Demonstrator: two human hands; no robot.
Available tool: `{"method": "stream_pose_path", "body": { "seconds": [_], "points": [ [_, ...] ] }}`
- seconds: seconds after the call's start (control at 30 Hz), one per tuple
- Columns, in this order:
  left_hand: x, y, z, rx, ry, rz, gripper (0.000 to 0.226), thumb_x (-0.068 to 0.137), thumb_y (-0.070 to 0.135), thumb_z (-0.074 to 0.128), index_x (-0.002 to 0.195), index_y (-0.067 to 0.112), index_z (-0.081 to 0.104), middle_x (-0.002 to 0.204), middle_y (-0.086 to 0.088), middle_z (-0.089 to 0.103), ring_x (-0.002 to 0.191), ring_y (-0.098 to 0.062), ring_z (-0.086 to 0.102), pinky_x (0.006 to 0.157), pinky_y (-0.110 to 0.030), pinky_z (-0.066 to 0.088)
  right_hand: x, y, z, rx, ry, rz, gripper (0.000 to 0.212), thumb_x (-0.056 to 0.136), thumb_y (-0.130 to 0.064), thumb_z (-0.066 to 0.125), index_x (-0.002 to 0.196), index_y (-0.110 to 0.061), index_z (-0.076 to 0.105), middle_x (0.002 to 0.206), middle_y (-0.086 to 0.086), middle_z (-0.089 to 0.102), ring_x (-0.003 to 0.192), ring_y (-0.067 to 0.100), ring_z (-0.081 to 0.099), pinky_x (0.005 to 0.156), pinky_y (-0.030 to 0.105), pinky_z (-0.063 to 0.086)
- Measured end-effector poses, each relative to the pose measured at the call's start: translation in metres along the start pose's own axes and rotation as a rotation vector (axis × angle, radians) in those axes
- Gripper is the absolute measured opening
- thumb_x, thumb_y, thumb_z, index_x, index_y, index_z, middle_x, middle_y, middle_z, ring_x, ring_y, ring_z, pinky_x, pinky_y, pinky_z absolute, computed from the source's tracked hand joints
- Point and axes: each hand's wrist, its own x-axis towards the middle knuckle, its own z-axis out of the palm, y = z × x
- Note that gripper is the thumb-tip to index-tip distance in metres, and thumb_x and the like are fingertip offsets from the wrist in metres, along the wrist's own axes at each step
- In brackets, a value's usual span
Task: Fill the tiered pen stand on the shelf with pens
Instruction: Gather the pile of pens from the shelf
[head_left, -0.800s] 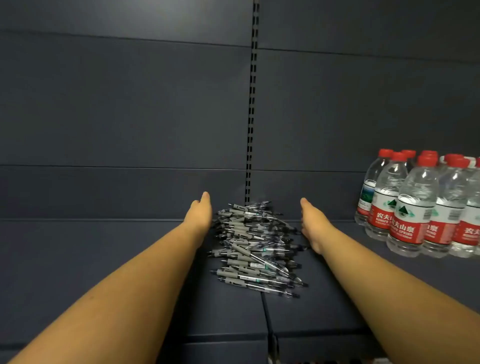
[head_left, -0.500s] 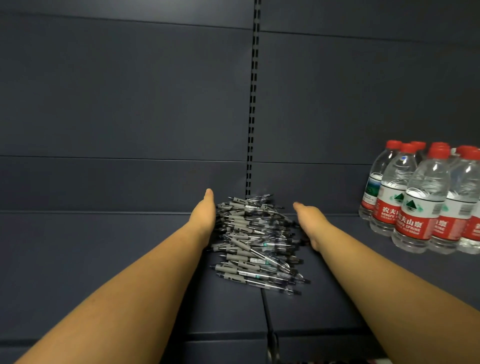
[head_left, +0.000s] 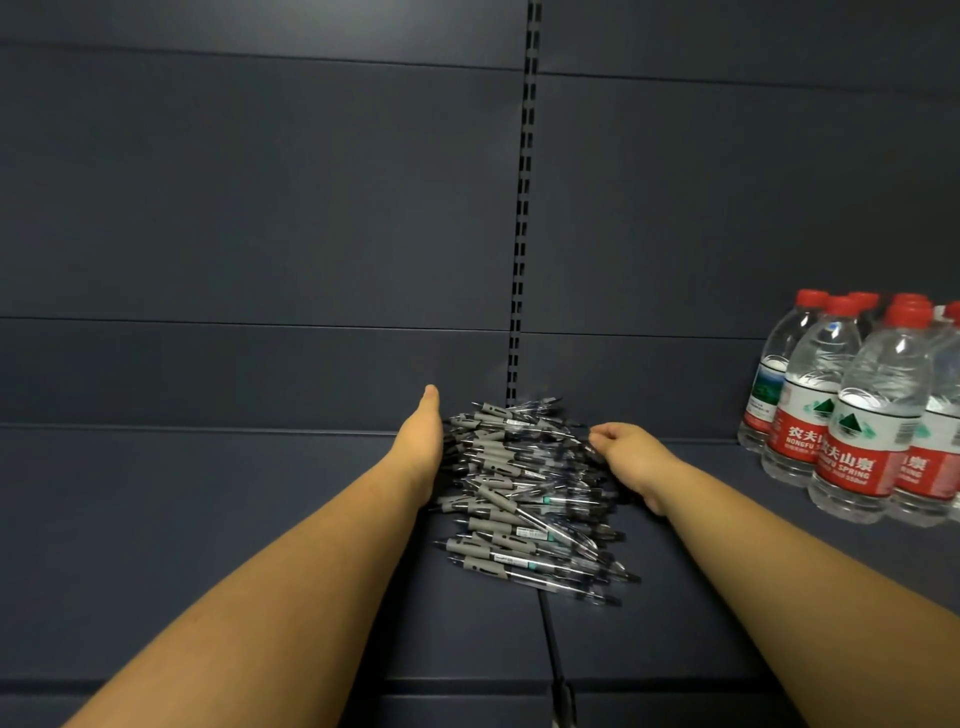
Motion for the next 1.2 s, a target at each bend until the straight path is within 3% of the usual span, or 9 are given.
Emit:
{"method": "stream_pose_path", "body": {
  "seconds": [0.13, 0.23, 0.33, 0.53, 0.7, 0.8, 0.97, 1.07, 1.2],
  "points": [
    [0.001, 0.000, 0.000, 0.008, -0.013, 0.003, 0.081, 0.097, 0.071, 0.028, 0.159, 0.019, 0.021, 0.165, -0.004, 0.022, 0.151, -0.026, 0.022, 0.123, -0.049, 0.014, -0.006, 0.010, -0.012, -0.293, -0.104, -0.120, 0.044, 0.098, -0.010, 0.060, 0.141, -0.013, 0.054, 0.139, 0.005, 0.058, 0.118, 0.022, 0.060, 0.102, 0.031, 0.045],
    [0.000, 0.001, 0.002, 0.008, -0.012, -0.007, 0.083, 0.096, 0.073, 0.029, 0.159, 0.019, 0.021, 0.165, -0.005, 0.023, 0.151, -0.027, 0.023, 0.123, -0.050, 0.014, -0.003, 0.011, -0.017, -0.458, -0.031, -0.224, 0.015, 0.095, -0.018, 0.069, 0.110, -0.018, 0.070, 0.115, 0.006, 0.071, 0.103, 0.021, 0.065, 0.092, 0.031, 0.049],
    [-0.002, 0.002, 0.004, 0.031, -0.004, -0.012, 0.085, 0.095, 0.074, 0.029, 0.159, 0.018, 0.023, 0.164, -0.007, 0.025, 0.150, -0.027, 0.026, 0.123, -0.051, 0.016, -0.002, 0.009, -0.021, -0.548, -0.009, -0.273, 0.001, 0.096, -0.022, 0.067, 0.097, -0.023, 0.068, 0.108, 0.002, 0.071, 0.099, 0.021, 0.066, 0.086, 0.031, 0.049],
    [-0.002, 0.004, 0.003, 0.009, 0.011, -0.020, 0.084, 0.096, 0.072, 0.029, 0.159, 0.017, 0.023, 0.164, -0.008, 0.024, 0.150, -0.028, 0.024, 0.122, -0.050, 0.015, 0.007, -0.013, -0.030, -0.503, 0.186, -0.482, 0.024, 0.101, -0.016, 0.059, 0.119, -0.010, 0.073, 0.113, 0.012, 0.068, 0.111, 0.030, 0.061, 0.097, 0.034, 0.044],
    [-0.003, 0.007, 0.003, -0.058, -0.002, -0.038, 0.081, 0.099, 0.067, 0.030, 0.159, 0.014, 0.021, 0.165, -0.008, 0.022, 0.152, -0.027, 0.020, 0.122, -0.047, 0.013, 0.003, -0.031, -0.010, -0.434, 0.070, -0.602, 0.025, 0.102, -0.009, 0.056, 0.121, -0.009, 0.072, 0.114, 0.004, 0.065, 0.112, 0.022, 0.059, 0.094, 0.023, 0.038],
    [-0.003, 0.006, 0.004, -0.062, -0.017, -0.032, 0.079, 0.099, 0.067, 0.031, 0.159, 0.016, 0.022, 0.165, -0.008, 0.021, 0.152, -0.027, 0.019, 0.122, -0.048, 0.013, 0.002, -0.028, 0.008, -0.378, 0.054, -0.632, 0.028, 0.100, -0.012, 0.061, 0.126, -0.010, 0.069, 0.122, 0.002, 0.062, 0.119, 0.022, 0.057, 0.105, 0.027, 0.040],
    [-0.003, 0.002, 0.001, -0.011, -0.032, -0.006, 0.079, 0.098, 0.067, 0.032, 0.158, 0.017, 0.024, 0.164, -0.006, 0.024, 0.150, -0.027, 0.024, 0.121, -0.047, 0.016, -0.005, -0.014, 0.007, -0.080, 0.249, -0.251, 0.054, 0.104, -0.037, 0.051, 0.149, -0.008, 0.047, 0.152, 0.012, 0.046, 0.139, 0.028, 0.043, 0.113, 0.035, 0.031],
    [-0.003, 0.003, 0.002, 0.010, -0.039, -0.007, 0.080, 0.098, 0.068, 0.031, 0.159, 0.017, 0.022, 0.165, -0.005, 0.022, 0.151, -0.026, 0.022, 0.122, -0.047, 0.014, -0.014, -0.009, 0.003, 0.189, 0.108, 0.034, 0.065, 0.106, -0.053, 0.034, 0.156, -0.011, 0.035, 0.162, 0.011, 0.034, 0.147, 0.031, 0.034, 0.118, 0.044, 0.028],
    [-0.007, 0.004, 0.007, 0.051, -0.048, -0.024, 0.081, 0.097, 0.070, 0.032, 0.159, 0.019, 0.023, 0.165, -0.005, 0.022, 0.151, -0.027, 0.021, 0.122, -0.050, 0.014, -0.016, -0.011, 0.006, 0.338, -0.026, 0.098, 0.070, 0.103, -0.062, 0.035, 0.158, -0.018, 0.034, 0.163, 0.003, 0.033, 0.149, 0.027, 0.031, 0.120, 0.046, 0.023]
  ]
}}
